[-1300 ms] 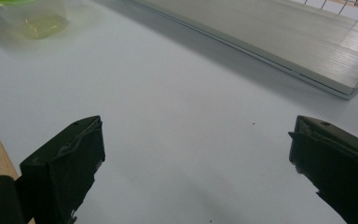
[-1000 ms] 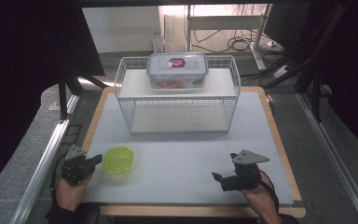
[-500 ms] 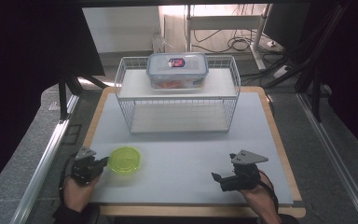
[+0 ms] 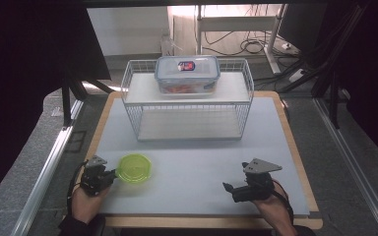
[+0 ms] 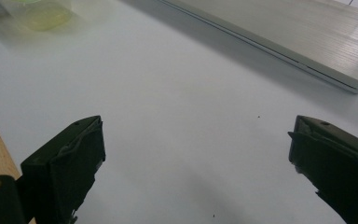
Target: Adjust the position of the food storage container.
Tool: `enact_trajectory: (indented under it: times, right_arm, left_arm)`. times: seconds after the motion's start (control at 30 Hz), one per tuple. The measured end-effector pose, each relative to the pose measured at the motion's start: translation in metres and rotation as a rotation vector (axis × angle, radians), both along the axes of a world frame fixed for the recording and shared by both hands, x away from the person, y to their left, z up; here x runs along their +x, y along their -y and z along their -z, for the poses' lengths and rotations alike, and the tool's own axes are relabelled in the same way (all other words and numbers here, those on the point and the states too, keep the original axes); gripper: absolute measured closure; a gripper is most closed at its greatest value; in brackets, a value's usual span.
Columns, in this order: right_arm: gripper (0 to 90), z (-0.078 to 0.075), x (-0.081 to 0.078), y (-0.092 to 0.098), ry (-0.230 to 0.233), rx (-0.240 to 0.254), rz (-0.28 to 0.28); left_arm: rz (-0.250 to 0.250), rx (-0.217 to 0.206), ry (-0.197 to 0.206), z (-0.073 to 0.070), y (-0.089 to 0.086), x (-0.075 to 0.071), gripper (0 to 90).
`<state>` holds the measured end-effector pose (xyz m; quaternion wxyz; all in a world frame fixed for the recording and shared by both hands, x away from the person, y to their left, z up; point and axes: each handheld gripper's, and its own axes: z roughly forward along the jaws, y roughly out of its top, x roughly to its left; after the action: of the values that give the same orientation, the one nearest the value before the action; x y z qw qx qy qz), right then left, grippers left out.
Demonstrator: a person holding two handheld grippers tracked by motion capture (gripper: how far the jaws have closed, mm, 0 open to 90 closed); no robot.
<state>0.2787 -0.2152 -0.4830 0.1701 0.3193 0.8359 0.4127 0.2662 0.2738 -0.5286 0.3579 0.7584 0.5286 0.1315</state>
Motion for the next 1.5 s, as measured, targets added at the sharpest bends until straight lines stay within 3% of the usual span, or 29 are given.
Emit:
enact_trajectory:
  times: [0.17, 0.33, 0.87, 1.07, 1.5]
  right_arm:
    - [3.4, 0.000, 0.000, 0.000, -0.004, 0.000, -0.002]
    - [3.4, 0.001, 0.000, -0.001, -0.004, -0.007, -0.005]
    - [3.4, 0.006, 0.003, -0.004, -0.027, -0.023, -0.007]
    - [3.4, 0.007, 0.003, -0.004, -0.032, -0.029, -0.006]
    - [3.4, 0.008, 0.004, -0.004, -0.036, -0.032, -0.007]
  left_arm:
    - [0.045, -0.018, -0.041, 0.005, 0.003, 0.004, 89.9]
    - [0.079, -0.010, -0.045, 0.006, 0.012, 0.007, 89.9]
    - [0.246, 0.017, -0.032, 0.006, 0.072, 0.022, 90.0]
    - [0.303, 0.001, -0.017, 0.007, 0.089, 0.024, 89.9]
    - [0.428, 0.029, 0.019, 0.007, 0.129, 0.018, 89.7]
